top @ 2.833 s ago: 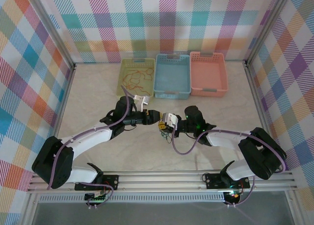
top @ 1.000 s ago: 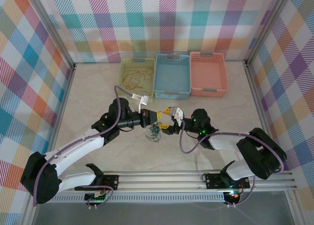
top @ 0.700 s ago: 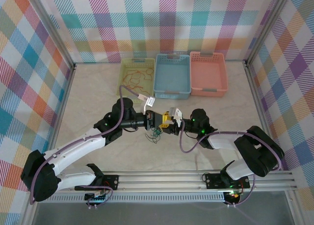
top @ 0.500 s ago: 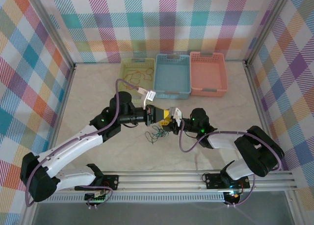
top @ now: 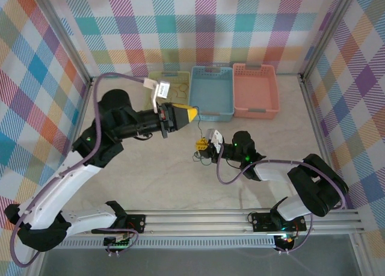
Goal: Untangle the cables
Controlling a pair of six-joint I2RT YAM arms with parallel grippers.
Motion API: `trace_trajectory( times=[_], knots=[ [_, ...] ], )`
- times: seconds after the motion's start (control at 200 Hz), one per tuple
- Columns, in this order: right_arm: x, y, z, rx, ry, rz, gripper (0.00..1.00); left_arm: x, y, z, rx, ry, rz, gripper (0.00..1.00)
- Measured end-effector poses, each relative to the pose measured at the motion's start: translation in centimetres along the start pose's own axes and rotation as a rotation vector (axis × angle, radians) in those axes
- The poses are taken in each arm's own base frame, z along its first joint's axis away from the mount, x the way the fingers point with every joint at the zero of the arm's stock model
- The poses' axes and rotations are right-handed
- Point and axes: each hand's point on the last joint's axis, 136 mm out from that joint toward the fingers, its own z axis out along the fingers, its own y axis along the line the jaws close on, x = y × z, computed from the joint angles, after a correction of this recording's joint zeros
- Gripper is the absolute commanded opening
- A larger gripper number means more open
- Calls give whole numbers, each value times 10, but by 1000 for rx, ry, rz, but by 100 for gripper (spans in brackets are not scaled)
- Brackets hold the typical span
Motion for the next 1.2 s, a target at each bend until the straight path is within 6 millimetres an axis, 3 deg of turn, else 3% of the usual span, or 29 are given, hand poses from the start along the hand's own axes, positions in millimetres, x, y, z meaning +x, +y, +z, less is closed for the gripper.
trace_trajectory(
  times=[0.11,0.34,0.55,0.76,0.87,1.015,1.205],
  knots=[
    [4,-6,3,20,26,13,19,-25,-23,-13,23,-50,38,0],
    [22,-12,10,33,109,56,20,-59,-50,-31,9,-100,111,0],
    [29,-15,15,34,155,81,20,-104,-94,-72,9,-222,232,0],
    [41,-17,18,34,213,109,19,-116,-110,-94,10,-280,278,0],
    [44,-17,17,38,228,116,18,-108,-100,-89,-13,-260,267,0],
    [44,-18,17,44,229,112,13,-86,-68,-74,-85,-205,233,0],
    [46,-20,14,68,222,91,5,-24,12,-63,-302,-101,156,0]
  ],
)
